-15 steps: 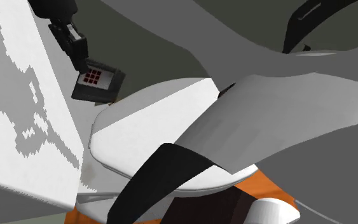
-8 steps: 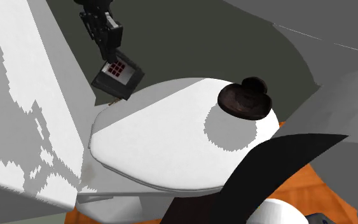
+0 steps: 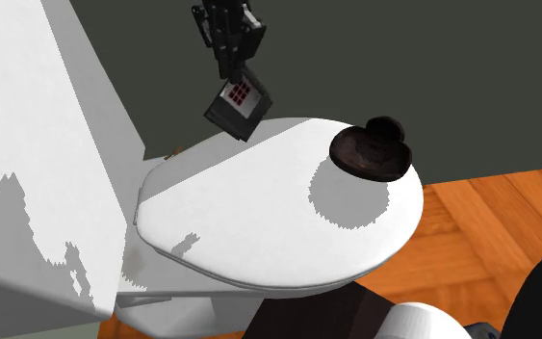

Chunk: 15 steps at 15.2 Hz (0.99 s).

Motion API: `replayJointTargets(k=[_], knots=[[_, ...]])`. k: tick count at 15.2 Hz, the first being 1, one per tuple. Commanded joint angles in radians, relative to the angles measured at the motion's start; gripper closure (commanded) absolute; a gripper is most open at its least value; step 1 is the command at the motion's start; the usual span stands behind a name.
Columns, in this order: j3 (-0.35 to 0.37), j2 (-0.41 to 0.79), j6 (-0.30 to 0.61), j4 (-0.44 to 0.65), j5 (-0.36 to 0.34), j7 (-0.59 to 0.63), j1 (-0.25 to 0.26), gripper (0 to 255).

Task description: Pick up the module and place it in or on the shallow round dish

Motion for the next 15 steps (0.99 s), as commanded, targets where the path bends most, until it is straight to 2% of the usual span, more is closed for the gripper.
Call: replayJointTargets(k=[1, 8, 15], knots=[[-0.022, -0.026, -0.004, -0.019, -0.02, -0.042, -0.019, 255], [-0.114, -0.065, -0.042, -0.013, -0.074, -0.196, -0.079, 255], [-0.239, -0.04, -0.078, 0.051, -0.101, -0.384, -0.133, 255]])
